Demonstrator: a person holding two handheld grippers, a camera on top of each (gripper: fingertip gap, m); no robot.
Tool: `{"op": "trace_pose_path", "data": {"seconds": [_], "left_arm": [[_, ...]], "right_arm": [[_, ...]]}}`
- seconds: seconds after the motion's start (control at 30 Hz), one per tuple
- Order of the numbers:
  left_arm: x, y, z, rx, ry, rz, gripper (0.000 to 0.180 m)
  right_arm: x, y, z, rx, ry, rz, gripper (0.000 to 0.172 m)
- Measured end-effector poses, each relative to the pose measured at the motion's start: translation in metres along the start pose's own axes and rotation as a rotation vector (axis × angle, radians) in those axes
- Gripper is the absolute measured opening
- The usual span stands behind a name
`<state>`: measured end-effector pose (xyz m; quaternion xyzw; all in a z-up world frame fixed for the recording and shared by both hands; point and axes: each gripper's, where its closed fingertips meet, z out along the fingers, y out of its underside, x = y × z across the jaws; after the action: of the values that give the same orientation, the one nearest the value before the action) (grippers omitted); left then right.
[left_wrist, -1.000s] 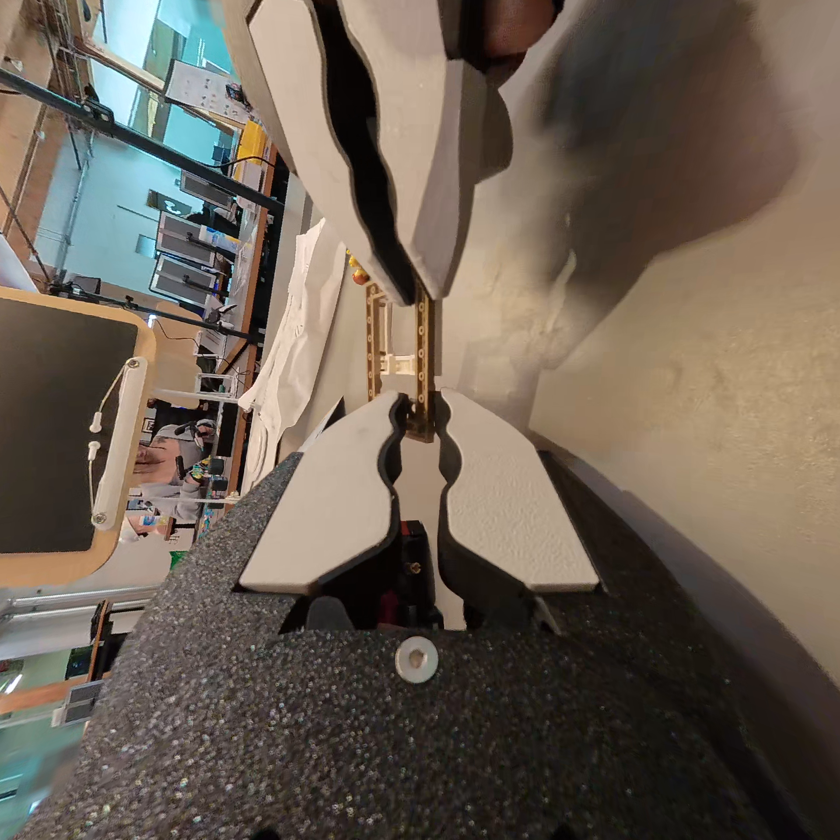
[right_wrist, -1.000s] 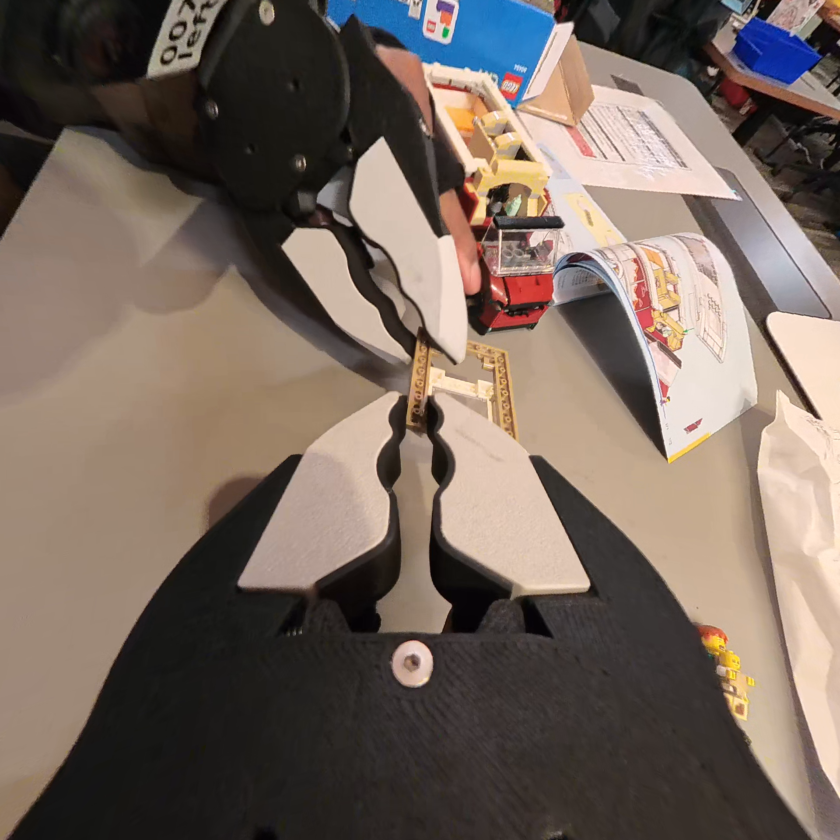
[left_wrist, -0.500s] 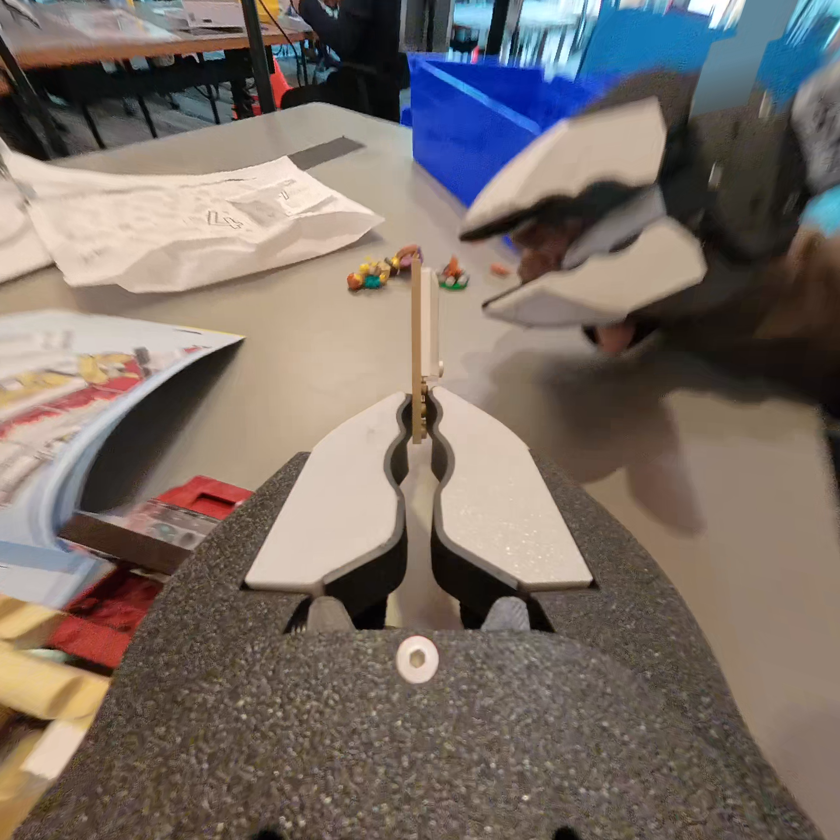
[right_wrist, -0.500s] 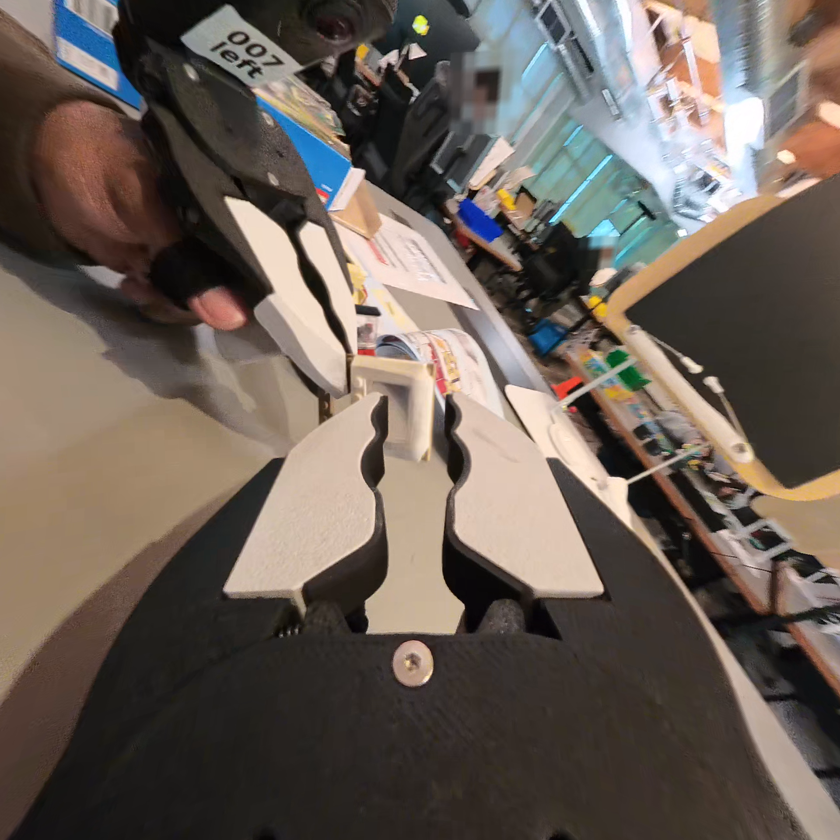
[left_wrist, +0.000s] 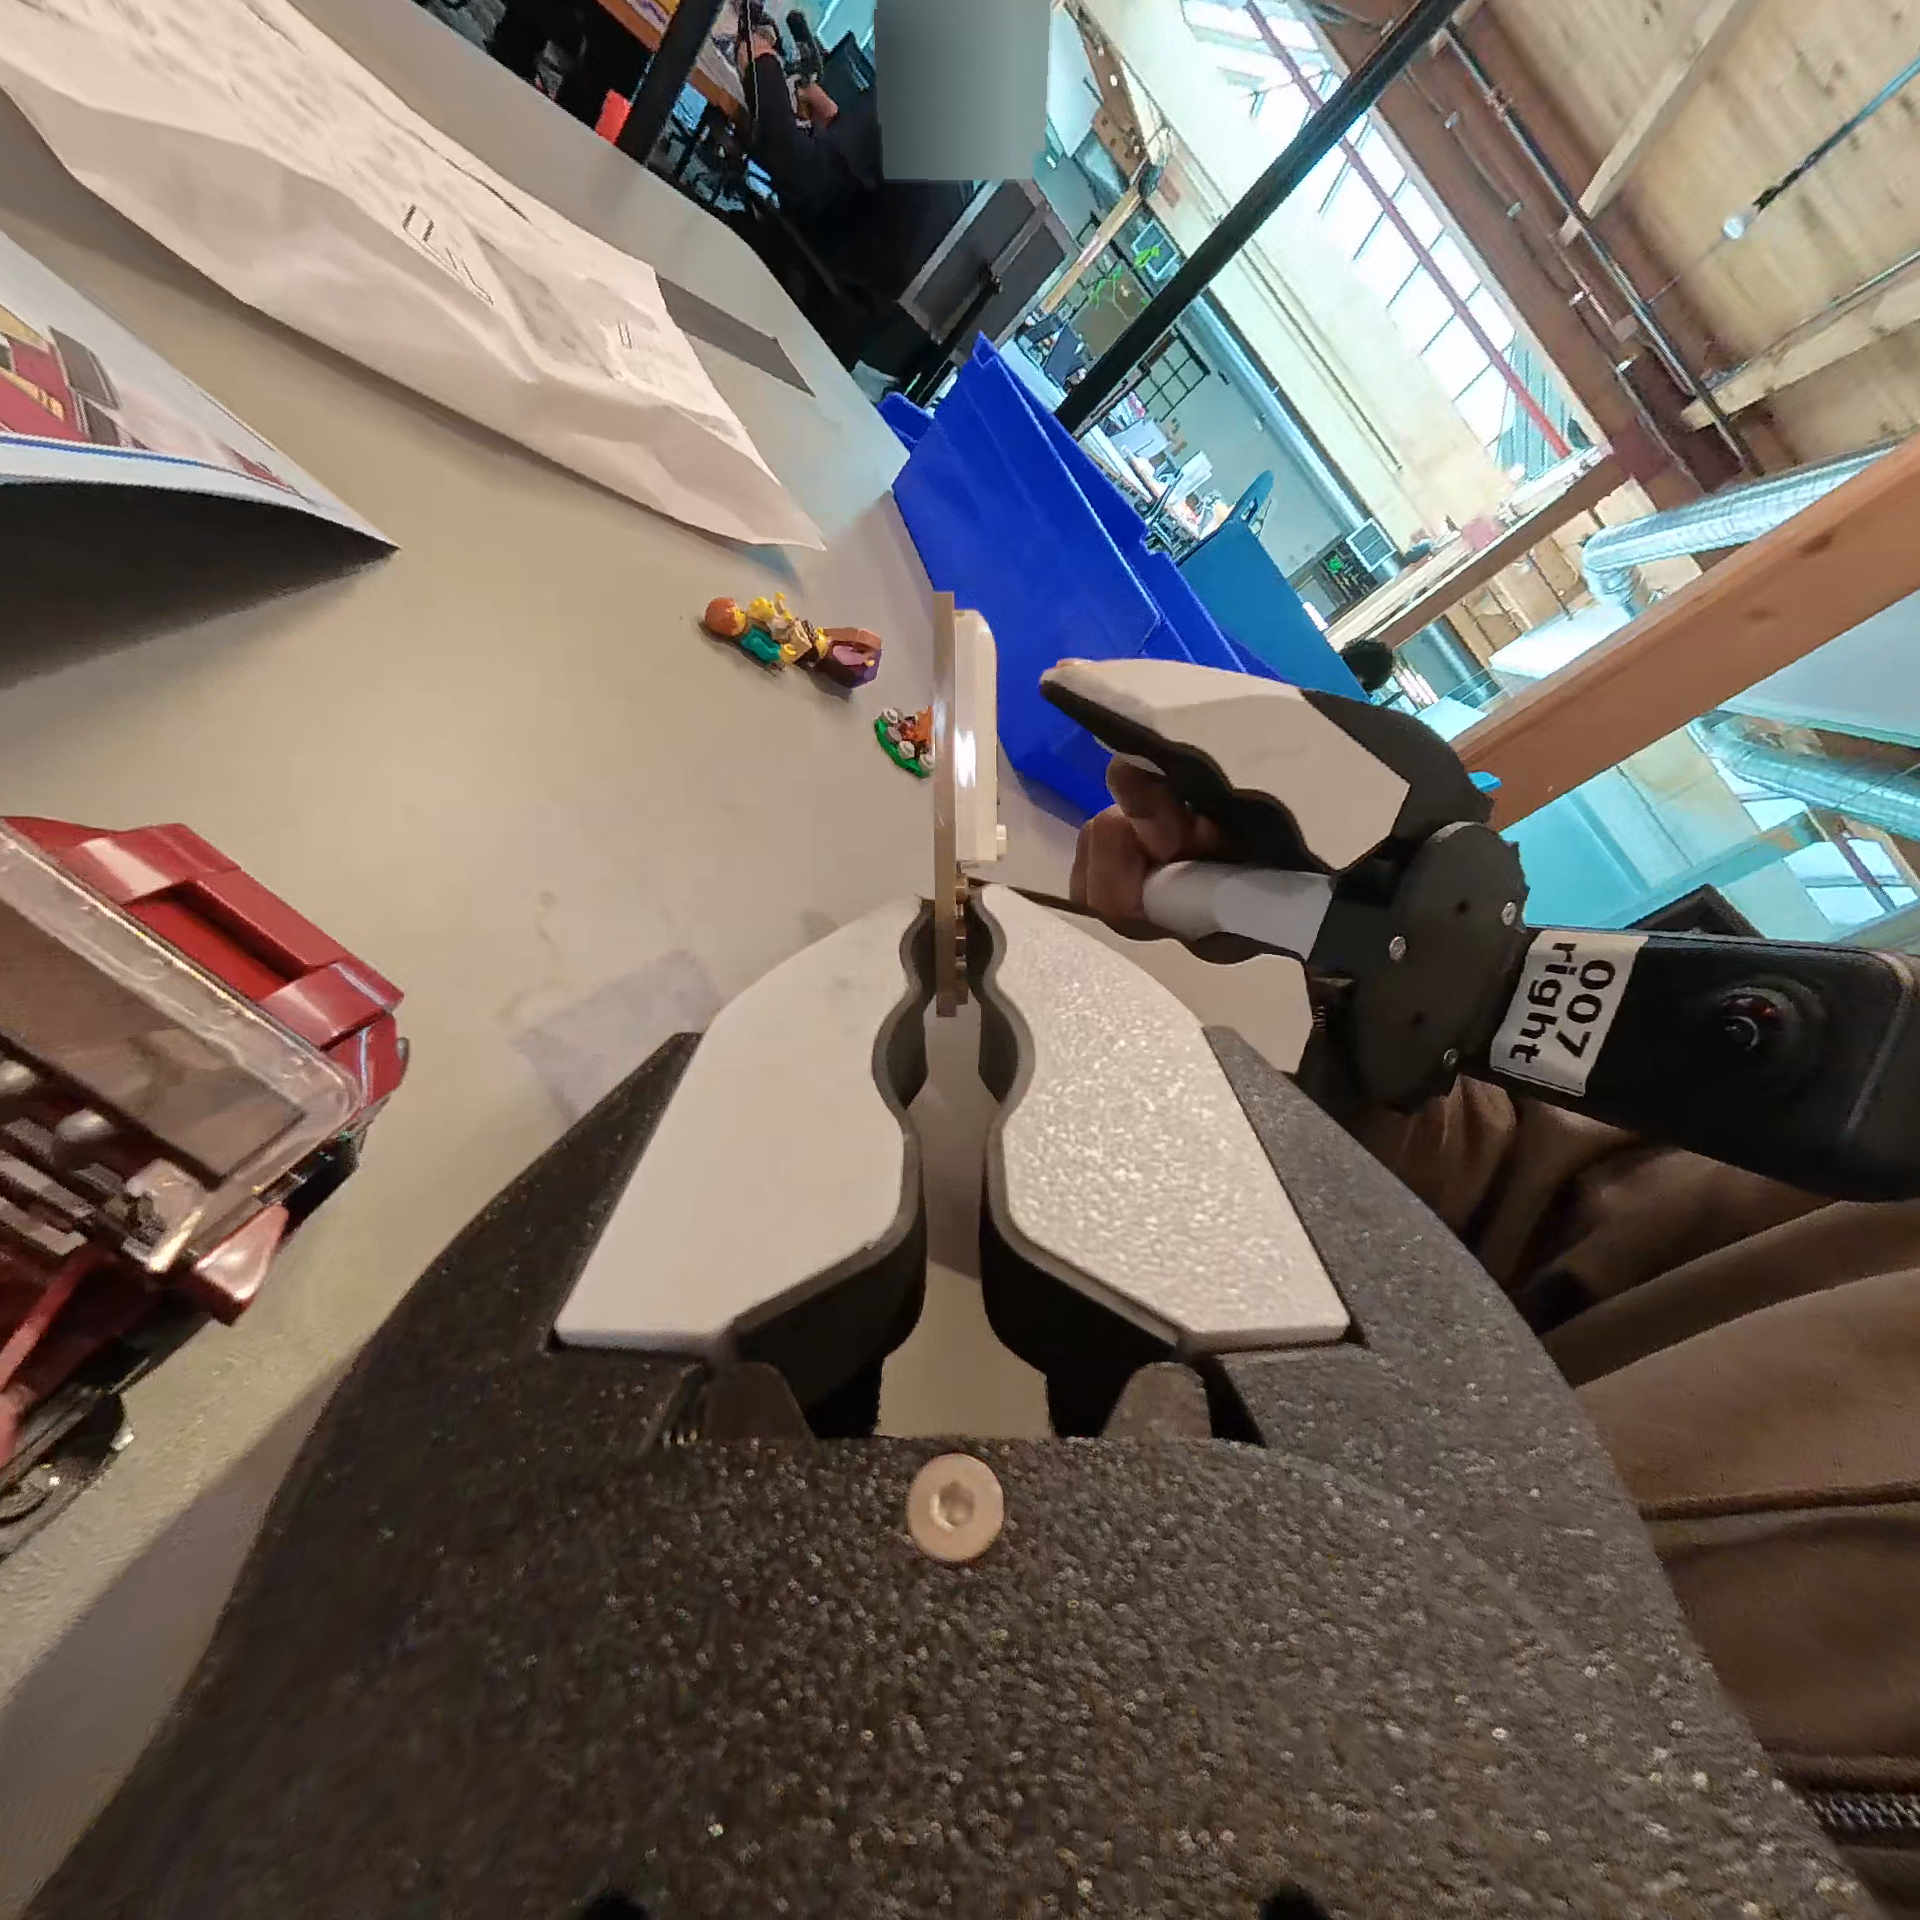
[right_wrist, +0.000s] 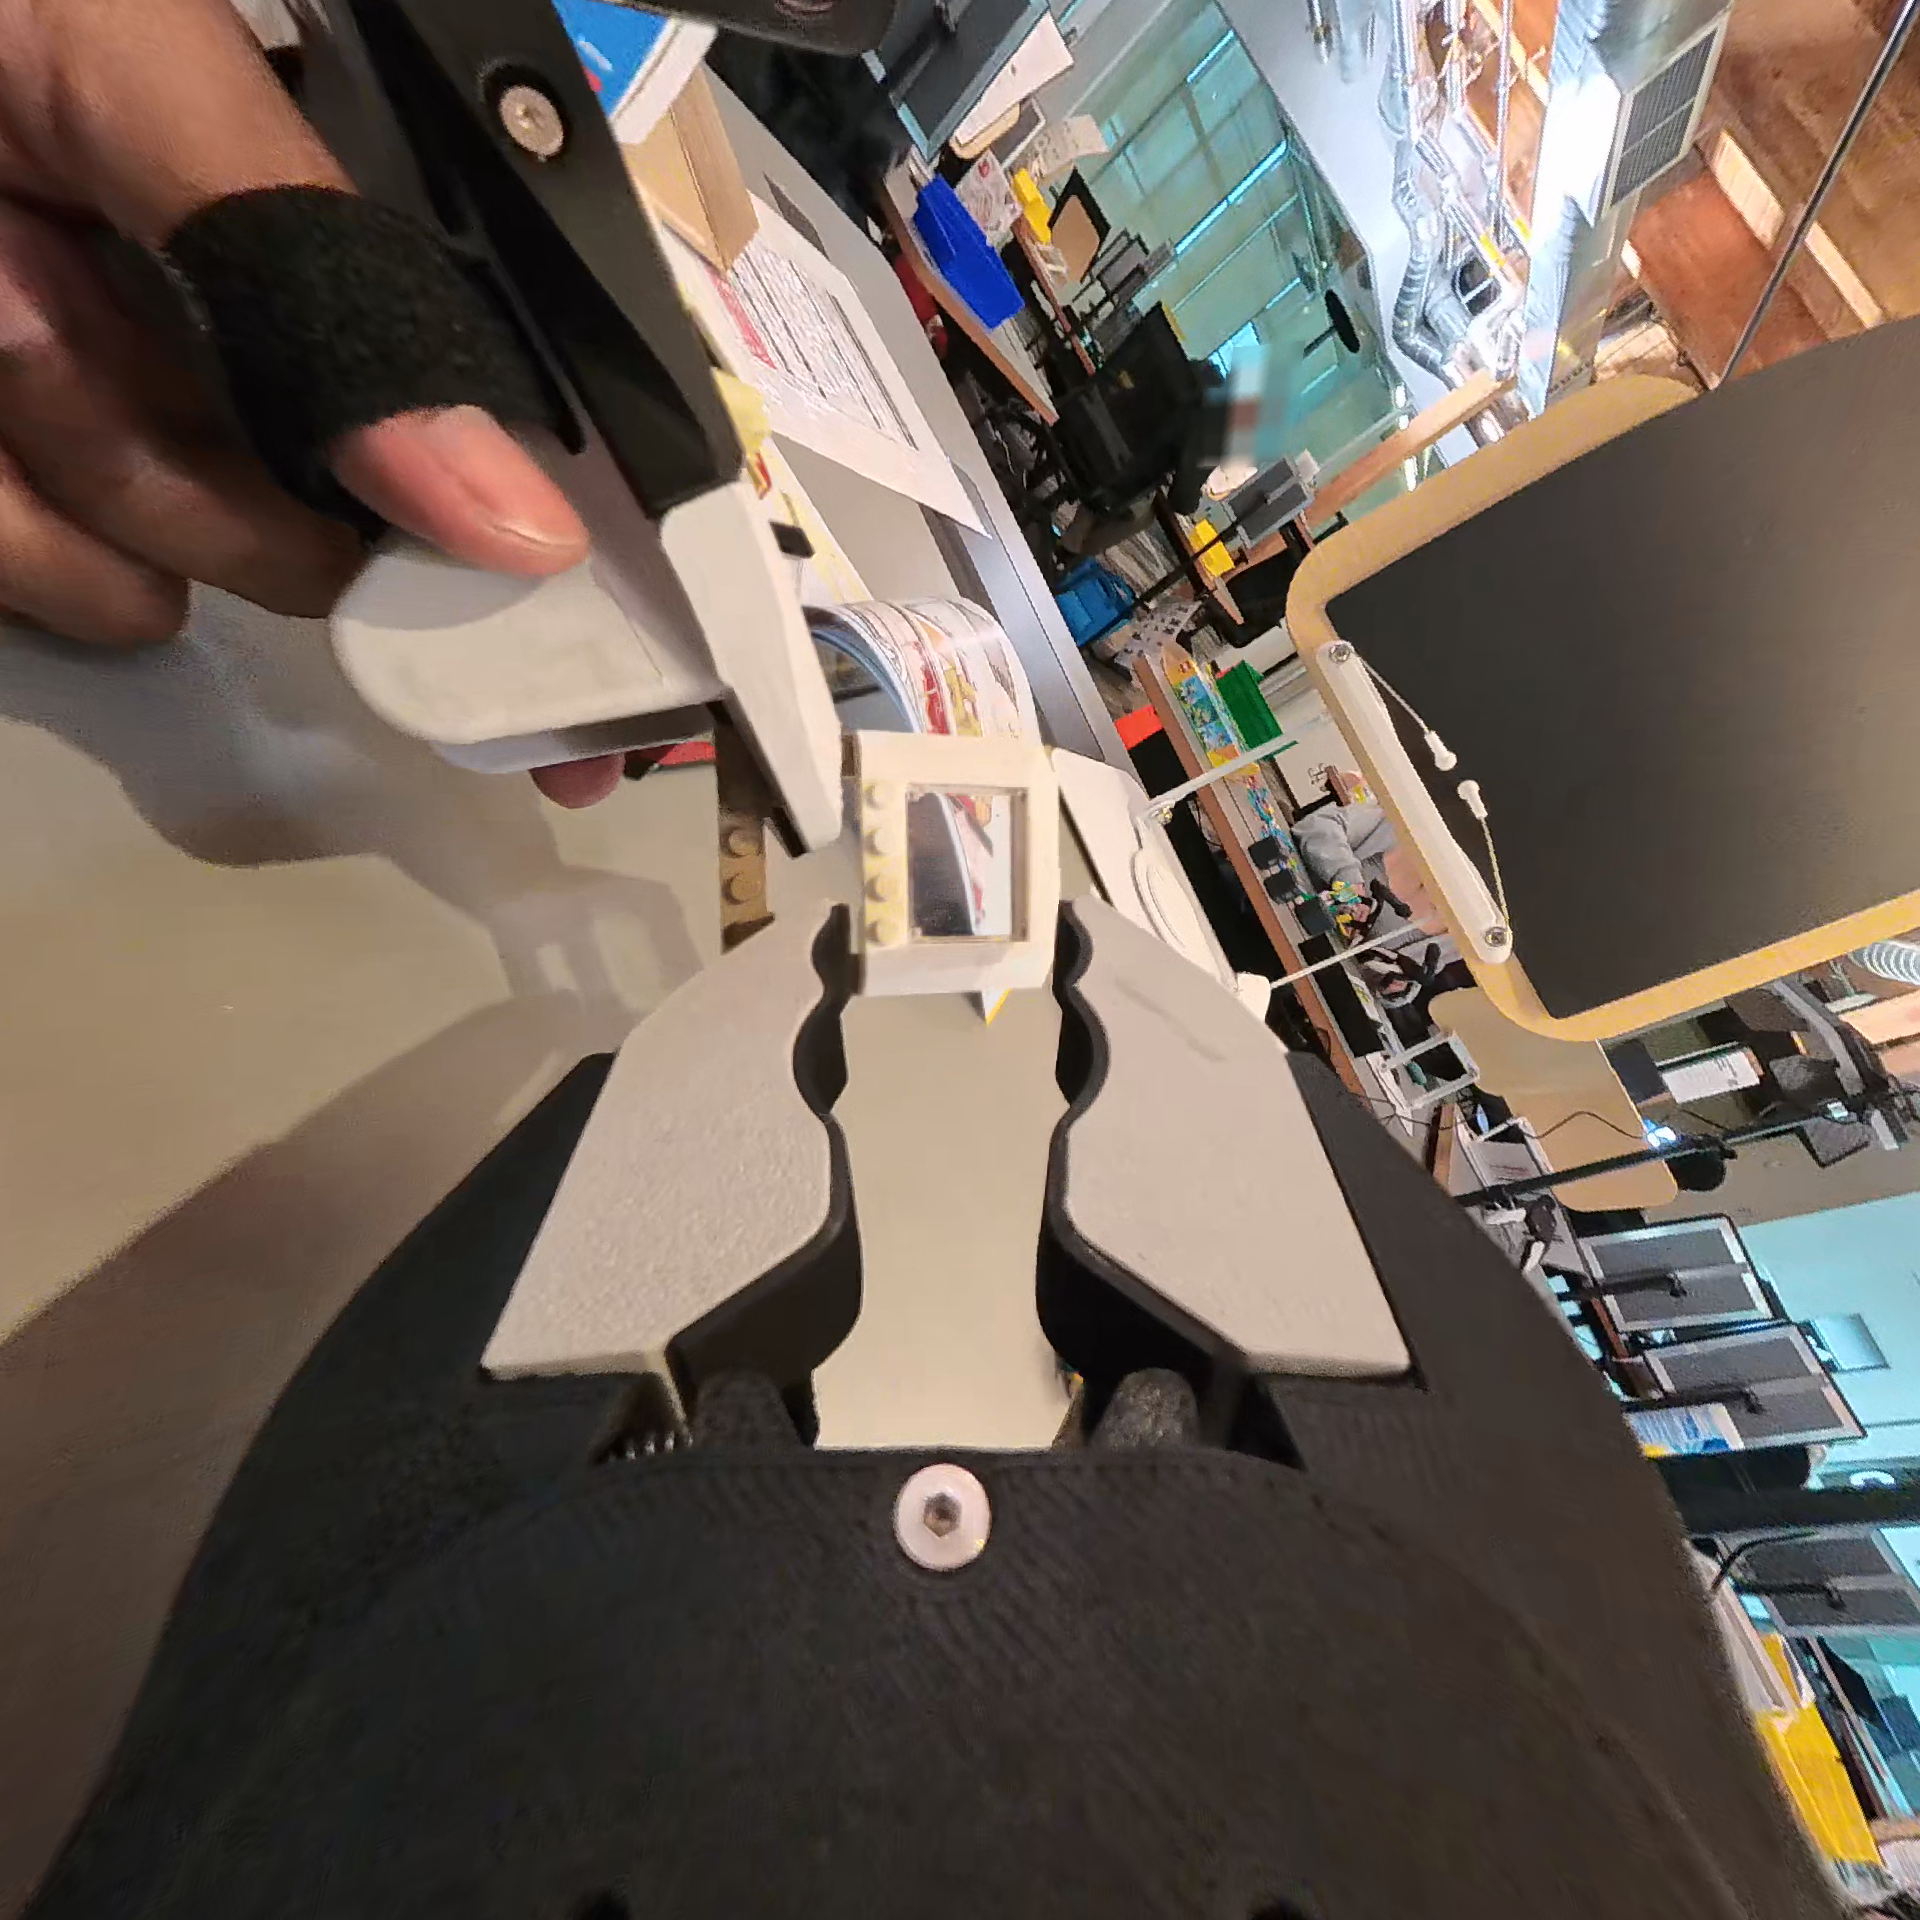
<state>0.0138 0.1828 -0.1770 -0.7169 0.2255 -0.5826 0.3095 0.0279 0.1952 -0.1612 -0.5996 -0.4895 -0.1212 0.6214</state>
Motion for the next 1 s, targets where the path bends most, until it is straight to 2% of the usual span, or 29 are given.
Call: {"op": "trace_pose_path", "data": {"seconds": [0.27,0.47,0.57,0.6,0.67,0.8,0.93,1.0], "left_arm": [[0.003,0.014,0.007,-0.068,-0.046,0.081,0.005],[-0.002,0.024,0.007,-0.156,-0.121,0.222,0.005],[-0.001,0.027,0.007,-0.190,-0.154,0.320,0.006],[0.000,0.026,0.006,-0.189,-0.170,0.369,0.008],[0.000,0.027,0.006,-0.199,-0.196,0.436,0.008],[-0.002,0.028,0.005,-0.215,-0.180,0.413,0.007],[-0.005,0.024,0.001,-0.218,-0.166,0.391,0.005],[-0.004,0.025,0.001,-0.225,-0.121,0.304,0.005]], "right_arm": [[-0.005,0.007,0.004,-0.070,0.006,-0.064,0.040],[-0.011,0.009,0.005,-0.112,0.016,-0.201,0.036],[-0.013,0.008,0.003,-0.100,-0.001,-0.217,0.030],[-0.015,0.007,0.002,-0.087,-0.016,-0.206,0.023],[-0.016,0.007,0.001,-0.072,-0.035,-0.197,0.022],[-0.019,0.007,0.001,-0.064,-0.055,-0.211,0.021],[-0.024,0.002,-0.003,-0.026,-0.095,-0.223,0.007],[-0.026,0.003,-0.004,-0.027,-0.103,-0.238,0.007]]}}
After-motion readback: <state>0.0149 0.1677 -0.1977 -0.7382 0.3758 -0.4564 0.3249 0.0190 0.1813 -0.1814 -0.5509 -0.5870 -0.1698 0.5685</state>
